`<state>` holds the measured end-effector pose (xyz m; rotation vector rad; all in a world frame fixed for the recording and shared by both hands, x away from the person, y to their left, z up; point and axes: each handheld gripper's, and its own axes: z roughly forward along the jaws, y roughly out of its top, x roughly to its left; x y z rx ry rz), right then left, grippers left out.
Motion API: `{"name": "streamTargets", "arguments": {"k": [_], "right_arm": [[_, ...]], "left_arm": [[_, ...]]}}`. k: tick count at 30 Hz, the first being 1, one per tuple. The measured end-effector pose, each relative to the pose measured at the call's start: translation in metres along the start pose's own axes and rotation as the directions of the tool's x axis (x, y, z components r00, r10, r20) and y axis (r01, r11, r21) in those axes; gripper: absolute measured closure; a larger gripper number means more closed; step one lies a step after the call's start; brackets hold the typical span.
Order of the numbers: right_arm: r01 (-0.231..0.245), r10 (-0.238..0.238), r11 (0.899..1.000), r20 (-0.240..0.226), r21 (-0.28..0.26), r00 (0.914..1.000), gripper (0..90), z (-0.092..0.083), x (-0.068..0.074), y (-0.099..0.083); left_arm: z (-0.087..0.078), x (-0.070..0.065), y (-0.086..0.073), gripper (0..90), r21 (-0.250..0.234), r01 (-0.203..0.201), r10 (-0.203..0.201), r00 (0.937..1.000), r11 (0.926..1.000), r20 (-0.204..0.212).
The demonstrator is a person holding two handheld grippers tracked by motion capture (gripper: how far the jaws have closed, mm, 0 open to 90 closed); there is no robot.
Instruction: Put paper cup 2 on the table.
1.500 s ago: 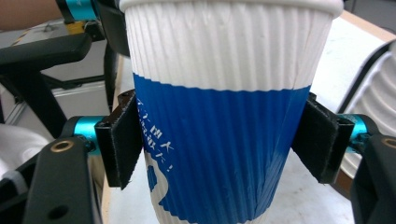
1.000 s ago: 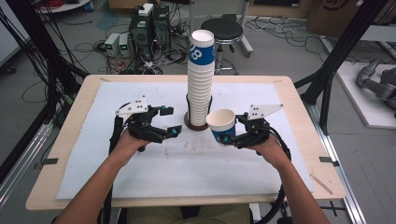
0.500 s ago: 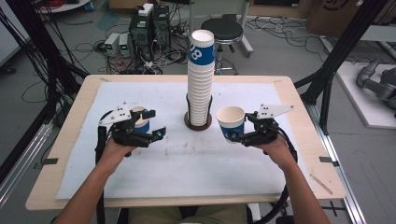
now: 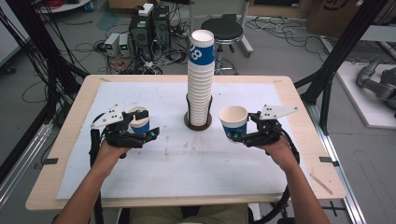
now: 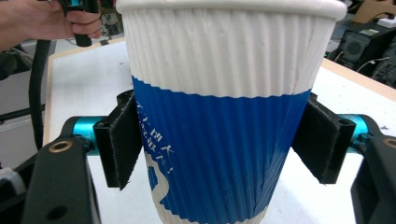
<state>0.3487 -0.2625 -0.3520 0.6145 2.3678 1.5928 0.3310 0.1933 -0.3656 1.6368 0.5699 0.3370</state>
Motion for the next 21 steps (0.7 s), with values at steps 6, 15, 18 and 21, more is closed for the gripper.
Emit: {"name": "streamTargets", "arguments": {"k": [6,15,18,21], "right_arm": [[-0.021,0.022,1.000,0.033,-0.010,0.9992,24.5,-0.002,-0.005,-0.002],[-0.054,0.057,0.998,0.111,-0.035,0.9922,24.4,-0.004,-0.019,-0.005],[-0.073,0.079,0.996,0.157,-0.041,0.9844,24.4,-0.004,-0.026,-0.008],[-0.090,0.098,0.995,0.204,-0.047,0.9740,24.4,-0.003,-0.032,-0.014]], "left_arm": [[-0.003,0.004,-0.004,16.7,-0.005,0.008,-0.008,0.9999,1.0000,-0.010],[-0.017,0.007,-0.009,16.7,-0.041,0.010,-0.013,0.9981,0.9991,-0.060],[-0.019,0.007,-0.011,16.7,-0.038,0.009,-0.011,0.9972,0.9992,-0.074],[-0.021,0.008,-0.014,16.7,-0.043,0.018,-0.021,0.9964,0.9989,-0.082]]}}
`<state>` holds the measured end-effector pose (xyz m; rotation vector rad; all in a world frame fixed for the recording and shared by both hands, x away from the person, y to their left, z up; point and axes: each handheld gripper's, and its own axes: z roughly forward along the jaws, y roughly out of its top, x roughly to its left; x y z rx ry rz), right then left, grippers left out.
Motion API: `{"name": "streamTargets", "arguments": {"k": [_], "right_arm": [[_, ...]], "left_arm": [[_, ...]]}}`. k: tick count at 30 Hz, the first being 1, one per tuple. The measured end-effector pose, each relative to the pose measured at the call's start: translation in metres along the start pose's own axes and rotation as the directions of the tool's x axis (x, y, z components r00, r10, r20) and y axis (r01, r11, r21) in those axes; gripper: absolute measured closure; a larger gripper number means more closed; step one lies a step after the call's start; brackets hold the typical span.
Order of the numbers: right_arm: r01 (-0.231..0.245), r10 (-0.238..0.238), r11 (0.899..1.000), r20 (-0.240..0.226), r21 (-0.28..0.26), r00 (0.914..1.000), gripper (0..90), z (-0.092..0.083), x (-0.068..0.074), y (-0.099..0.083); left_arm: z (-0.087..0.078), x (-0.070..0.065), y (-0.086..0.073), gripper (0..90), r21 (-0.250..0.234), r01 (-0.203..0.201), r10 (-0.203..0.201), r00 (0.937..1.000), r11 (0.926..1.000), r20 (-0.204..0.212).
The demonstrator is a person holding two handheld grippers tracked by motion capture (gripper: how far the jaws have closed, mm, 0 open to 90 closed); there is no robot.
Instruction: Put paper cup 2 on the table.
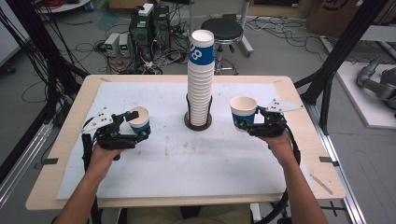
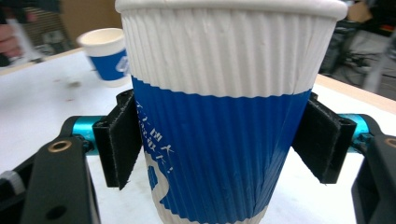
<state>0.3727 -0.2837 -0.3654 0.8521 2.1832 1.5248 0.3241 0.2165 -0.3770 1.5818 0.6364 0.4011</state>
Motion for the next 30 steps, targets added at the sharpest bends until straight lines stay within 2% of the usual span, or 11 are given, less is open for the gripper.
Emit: {"name": "streamTargets", "arguments": {"k": [5,11,15,18,22,27,30], "right_arm": [[-0.045,0.046,0.999,0.073,-0.020,0.9963,24.4,0.004,-0.010,-0.015],[-0.086,0.086,0.996,0.131,-0.003,0.9876,24.4,0.013,-0.019,-0.032],[-0.127,0.123,0.992,0.145,0.013,0.9816,24.4,0.021,-0.025,-0.044],[-0.133,0.124,0.990,0.152,0.052,0.9806,24.4,0.026,-0.027,-0.050],[-0.151,0.139,0.986,0.163,0.065,0.9768,24.4,0.029,-0.029,-0.056],[-0.150,0.128,0.982,0.177,0.113,0.9757,24.1,0.035,-0.030,-0.065],[-0.148,0.127,0.982,0.174,0.113,0.9765,24.1,0.033,-0.030,-0.066]], "left_arm": [[0.002,0.002,-0.002,16.7,-0.001,0.006,-0.006,1.0000,1.0000,0.003],[0.004,0.002,-0.003,16.6,0.003,0.008,-0.008,0.9999,1.0000,0.010],[0.005,0.001,-0.004,16.7,0.006,0.013,-0.013,0.9998,0.9999,0.013],[0.006,0.001,-0.006,16.7,0.013,0.013,-0.013,0.9997,0.9998,0.020],[0.008,0.000,-0.008,16.7,0.024,0.011,-0.012,0.9996,0.9996,0.026],[0.009,0.000,-0.009,16.7,0.029,0.014,-0.015,0.9996,0.9995,0.026],[0.009,0.000,-0.009,16.7,0.030,0.014,-0.015,0.9996,0.9994,0.026]]}}
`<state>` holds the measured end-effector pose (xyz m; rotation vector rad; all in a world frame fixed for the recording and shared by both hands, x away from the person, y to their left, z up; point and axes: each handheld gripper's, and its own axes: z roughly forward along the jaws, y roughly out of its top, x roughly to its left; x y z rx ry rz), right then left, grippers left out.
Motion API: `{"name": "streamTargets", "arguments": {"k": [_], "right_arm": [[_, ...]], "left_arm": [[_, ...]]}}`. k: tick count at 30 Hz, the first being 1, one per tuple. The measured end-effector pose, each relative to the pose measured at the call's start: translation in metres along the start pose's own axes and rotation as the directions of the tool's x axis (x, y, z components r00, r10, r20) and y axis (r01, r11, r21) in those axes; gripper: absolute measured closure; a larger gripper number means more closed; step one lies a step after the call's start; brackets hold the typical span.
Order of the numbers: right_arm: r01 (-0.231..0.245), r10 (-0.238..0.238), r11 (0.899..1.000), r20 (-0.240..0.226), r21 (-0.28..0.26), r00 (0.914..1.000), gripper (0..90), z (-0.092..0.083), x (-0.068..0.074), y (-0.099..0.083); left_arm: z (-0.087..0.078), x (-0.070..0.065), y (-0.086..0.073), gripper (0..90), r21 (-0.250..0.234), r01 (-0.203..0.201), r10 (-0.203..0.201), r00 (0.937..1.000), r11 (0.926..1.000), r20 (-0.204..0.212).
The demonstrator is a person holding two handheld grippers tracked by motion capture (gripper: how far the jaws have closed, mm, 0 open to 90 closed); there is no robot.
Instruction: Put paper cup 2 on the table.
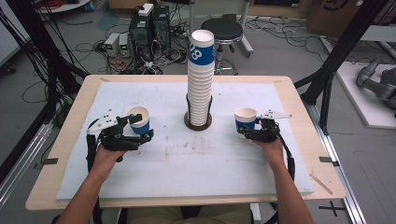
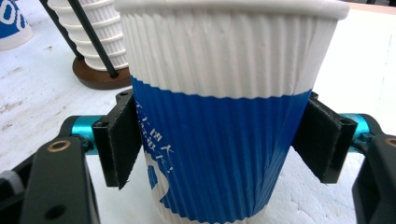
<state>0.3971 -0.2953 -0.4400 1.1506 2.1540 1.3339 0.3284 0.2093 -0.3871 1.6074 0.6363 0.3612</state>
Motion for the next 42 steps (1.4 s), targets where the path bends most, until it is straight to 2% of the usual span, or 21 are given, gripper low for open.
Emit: {"name": "streamTargets", "arguments": {"k": [3,7,11,15,21,24,27,38,42], "right_arm": [[0.028,-0.028,1.000,0.005,0.010,0.9996,24.0,-0.004,0.002,-0.002],[0.017,-0.017,0.999,-0.010,0.034,0.9998,23.8,-0.011,-0.001,-0.004],[0.017,-0.017,0.999,-0.006,0.050,0.9998,23.0,-0.014,0.000,-0.005],[-0.017,0.018,0.998,-0.015,0.065,0.9997,22.5,-0.017,-0.003,-0.007],[-0.006,0.007,0.998,-0.013,0.069,0.9999,22.5,-0.020,-0.001,-0.011],[0.007,-0.005,0.996,-0.018,0.091,0.9998,22.0,-0.020,0.000,-0.012],[-0.006,0.009,0.995,-0.028,0.099,0.9996,19.7,-0.021,-0.001,-0.014],[0.016,-0.012,0.992,-0.027,0.123,0.9996,19.7,-0.040,-0.003,-0.022],[0.005,-0.001,0.994,-0.040,0.110,0.9992,19.7,-0.049,-0.002,-0.023]], "left_arm": [[0.000,0.000,0.000,16.8,0.001,0.002,-0.002,1.0000,1.0000,0.001],[0.001,-0.001,-0.001,16.8,0.006,0.002,-0.002,1.0000,1.0000,0.002],[0.002,-0.001,-0.001,16.9,0.008,0.002,-0.002,1.0000,1.0000,0.003],[0.002,-0.002,-0.002,17.0,0.013,0.005,-0.005,1.0000,0.9999,0.006],[0.004,-0.002,-0.004,17.1,0.023,0.007,-0.007,0.9999,0.9997,0.012],[0.005,-0.002,-0.004,17.1,0.027,0.009,-0.009,0.9999,0.9996,0.014],[0.005,-0.002,-0.004,17.1,0.025,0.013,-0.013,0.9998,0.9996,0.016],[0.006,-0.001,-0.004,17.1,0.029,0.012,-0.012,0.9998,0.9995,0.014],[0.006,-0.001,-0.004,17.1,0.026,0.016,-0.016,0.9998,0.9995,0.015]]}}
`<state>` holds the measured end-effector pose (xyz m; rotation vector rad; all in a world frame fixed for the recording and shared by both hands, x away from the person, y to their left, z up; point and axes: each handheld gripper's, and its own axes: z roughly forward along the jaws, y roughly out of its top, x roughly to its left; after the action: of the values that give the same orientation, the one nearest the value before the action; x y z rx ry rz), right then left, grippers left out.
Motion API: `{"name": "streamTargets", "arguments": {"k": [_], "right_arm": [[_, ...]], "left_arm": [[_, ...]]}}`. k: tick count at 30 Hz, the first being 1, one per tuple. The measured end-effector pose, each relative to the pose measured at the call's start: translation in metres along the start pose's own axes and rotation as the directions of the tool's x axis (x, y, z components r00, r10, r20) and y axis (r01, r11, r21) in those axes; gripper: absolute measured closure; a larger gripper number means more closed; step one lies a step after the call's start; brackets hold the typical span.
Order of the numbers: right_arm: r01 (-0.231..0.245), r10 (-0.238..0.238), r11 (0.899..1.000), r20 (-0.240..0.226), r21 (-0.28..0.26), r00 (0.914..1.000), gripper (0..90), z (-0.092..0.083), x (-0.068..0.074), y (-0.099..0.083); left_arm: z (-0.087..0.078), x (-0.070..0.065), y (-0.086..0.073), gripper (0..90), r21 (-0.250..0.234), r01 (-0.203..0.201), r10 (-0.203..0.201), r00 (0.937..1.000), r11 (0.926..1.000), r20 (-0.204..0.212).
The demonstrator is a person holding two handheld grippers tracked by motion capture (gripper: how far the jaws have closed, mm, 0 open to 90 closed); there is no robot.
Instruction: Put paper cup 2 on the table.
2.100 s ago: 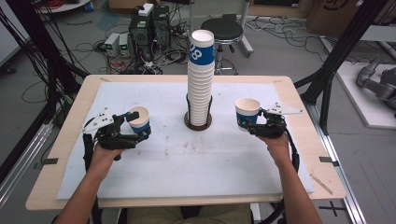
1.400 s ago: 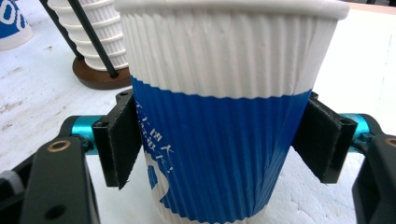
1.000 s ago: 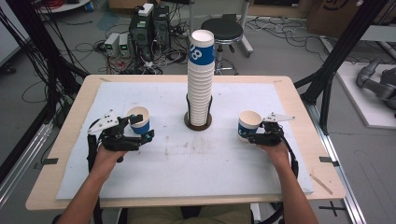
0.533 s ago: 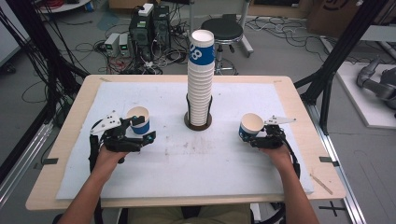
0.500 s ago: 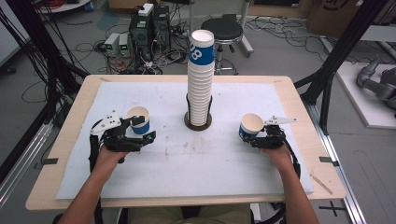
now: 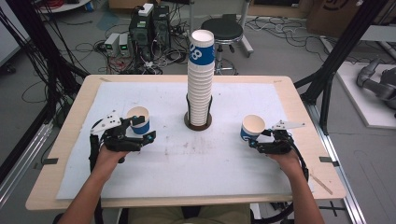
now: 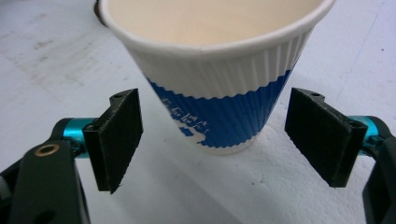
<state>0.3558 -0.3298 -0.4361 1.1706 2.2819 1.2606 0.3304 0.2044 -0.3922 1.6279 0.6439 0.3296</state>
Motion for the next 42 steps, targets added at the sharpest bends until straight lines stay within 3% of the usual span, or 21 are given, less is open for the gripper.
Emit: {"name": "streamTargets", "arguments": {"k": [4,8,15,18,26,42], "right_arm": [[0.013,-0.013,1.000,0.018,-0.021,0.9998,19.7,-0.014,0.001,-0.002],[-0.004,0.006,0.996,0.021,-0.087,0.9998,19.7,-0.033,0.006,0.000],[0.048,-0.047,0.980,0.009,-0.195,0.9989,19.7,-0.061,0.025,0.021],[0.053,-0.055,0.976,-0.006,-0.211,0.9984,19.7,-0.063,0.031,0.024],[0.084,-0.088,0.975,-0.010,-0.205,0.9961,19.7,-0.058,0.040,0.032],[0.102,-0.108,0.967,-0.015,-0.231,0.9940,19.7,-0.060,0.051,0.041]], "left_arm": [[0.001,0.001,-0.001,17.1,0.002,0.000,0.000,1.0000,1.0000,0.000],[0.002,0.000,0.000,17.1,-0.003,0.000,0.000,1.0000,1.0000,0.006],[-0.002,-0.006,0.005,17.1,-0.027,-0.005,0.005,1.0000,0.9996,0.005],[-0.001,-0.006,0.007,17.1,-0.044,0.009,-0.008,0.9999,0.9990,0.009],[0.003,-0.010,0.006,17.1,-0.031,-0.001,0.002,0.9997,0.9995,0.025],[-0.006,-0.014,0.007,17.1,-0.041,-0.008,0.009,0.9997,0.9991,0.024]]}}
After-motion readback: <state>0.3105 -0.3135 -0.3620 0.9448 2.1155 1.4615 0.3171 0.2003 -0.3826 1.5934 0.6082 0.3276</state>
